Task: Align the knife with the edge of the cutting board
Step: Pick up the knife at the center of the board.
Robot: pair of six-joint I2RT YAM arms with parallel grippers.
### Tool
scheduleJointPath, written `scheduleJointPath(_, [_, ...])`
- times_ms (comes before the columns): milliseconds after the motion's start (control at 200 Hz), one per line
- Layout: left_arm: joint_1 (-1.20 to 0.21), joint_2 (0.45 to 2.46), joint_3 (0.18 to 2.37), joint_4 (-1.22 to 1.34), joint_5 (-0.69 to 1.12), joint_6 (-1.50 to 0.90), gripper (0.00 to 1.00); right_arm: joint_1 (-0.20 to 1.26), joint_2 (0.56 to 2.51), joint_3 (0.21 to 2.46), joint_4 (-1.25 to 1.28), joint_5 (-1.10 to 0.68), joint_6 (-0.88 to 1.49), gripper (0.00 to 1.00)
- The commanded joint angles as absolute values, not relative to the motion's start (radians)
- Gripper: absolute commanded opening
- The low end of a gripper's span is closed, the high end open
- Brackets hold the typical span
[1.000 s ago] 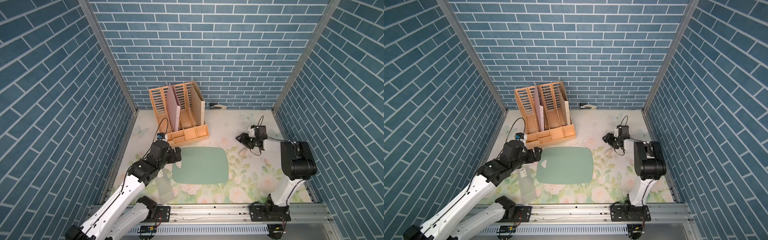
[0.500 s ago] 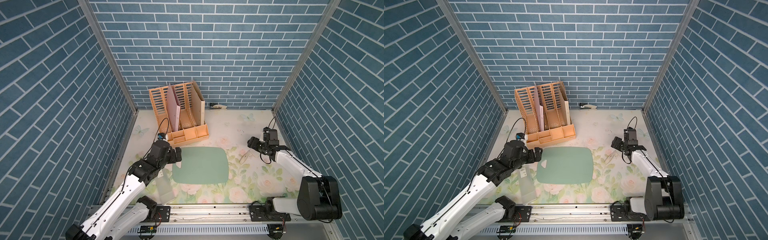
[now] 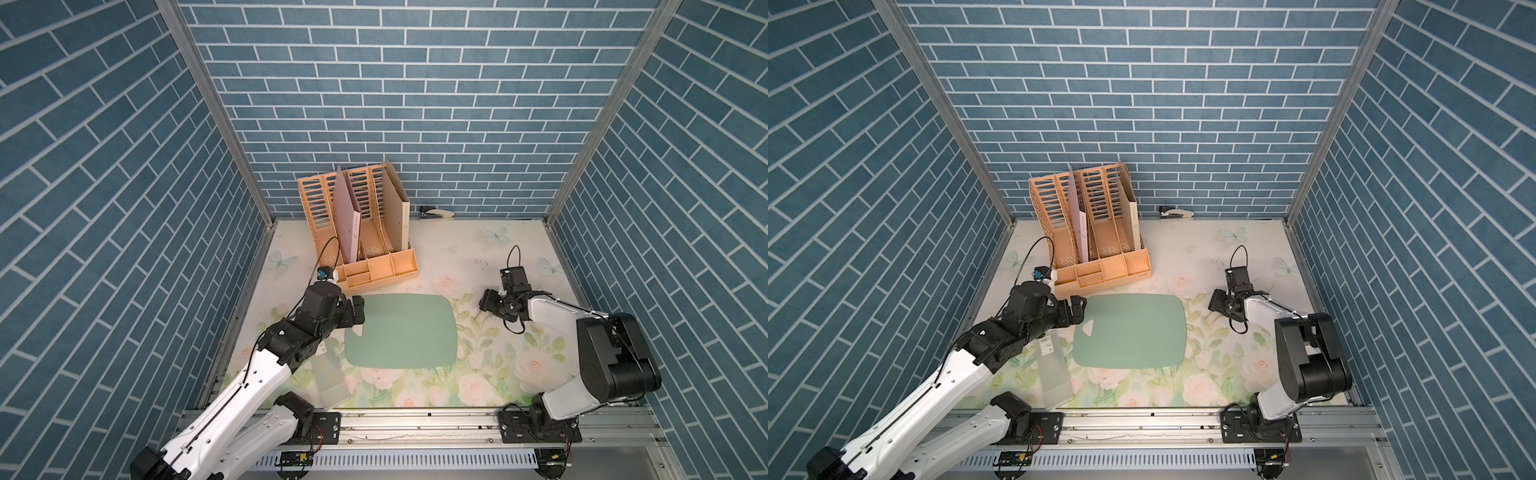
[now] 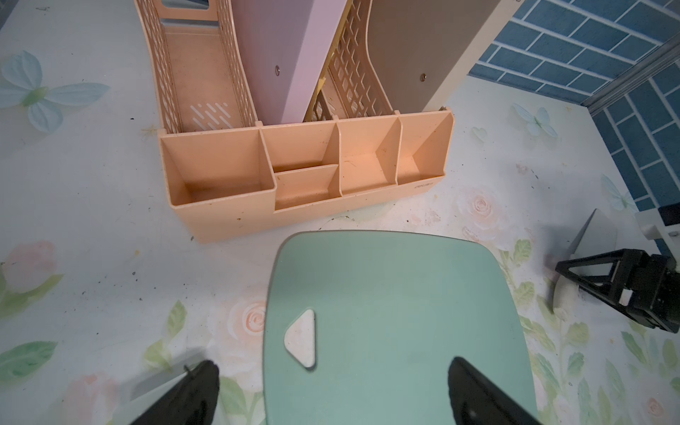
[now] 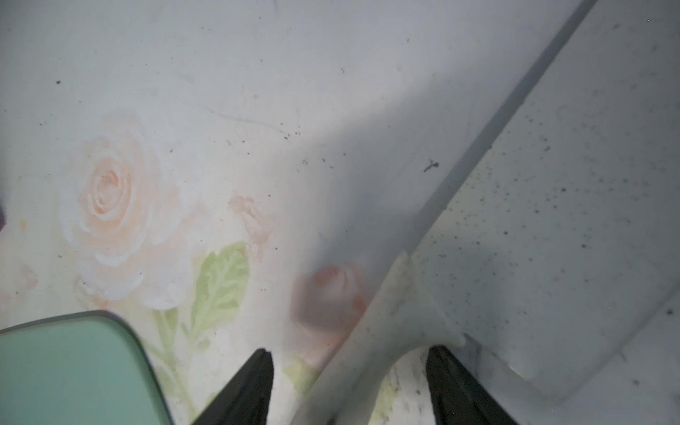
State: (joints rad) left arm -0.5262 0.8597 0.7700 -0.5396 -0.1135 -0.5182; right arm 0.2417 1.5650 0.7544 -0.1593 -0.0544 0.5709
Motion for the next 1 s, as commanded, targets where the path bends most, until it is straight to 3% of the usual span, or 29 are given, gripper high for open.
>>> scheduleJointPath(0, [-0.537, 0.859, 0.761, -0.535, -0.138, -0.524, 1.00, 0.270, 1.635, 0.754, -0.248, 0.017, 0.558, 0.67])
scheduleJointPath(115, [-0.546, 0.857, 0.761, -0.537, -0.143, -0.526, 1.00, 0.285, 1.644, 0.770, -0.285, 0.072, 0.517, 0.58])
scheduleJointPath(290, [-0.546, 0.866, 0.761, -0.537, -0.145, -0.526, 0.99, 0.287, 1.624, 0.783, -0.322, 0.096, 0.463, 0.25])
scheduleJointPath(385, [-0.547, 0.868, 0.761, -0.537, -0.146, -0.527, 1.00, 0.287, 1.597, 0.775, -0.320, 0.075, 0.451, 0.17])
scheduleJointPath(535, [-0.548, 0.868, 0.761, -0.537, -0.148, -0.526, 1.00, 0.286, 1.568, 0.756, -0.306, 0.049, 0.446, 0.21])
scheduleJointPath(665, [-0.550, 0.867, 0.761, -0.537, -0.150, -0.528, 1.00, 0.286, 1.557, 0.760, -0.321, 0.054, 0.449, 0.47])
scheduleJointPath(725, [-0.550, 0.868, 0.761, -0.537, -0.150, -0.528, 1.00, 0.286, 1.554, 0.765, -0.324, 0.066, 0.457, 0.54])
scheduleJointPath(995, [-0.551, 0.862, 0.761, -0.537, -0.152, -0.530, 1.00, 0.289, 1.629, 0.820, -0.395, 0.089, 0.537, 0.57])
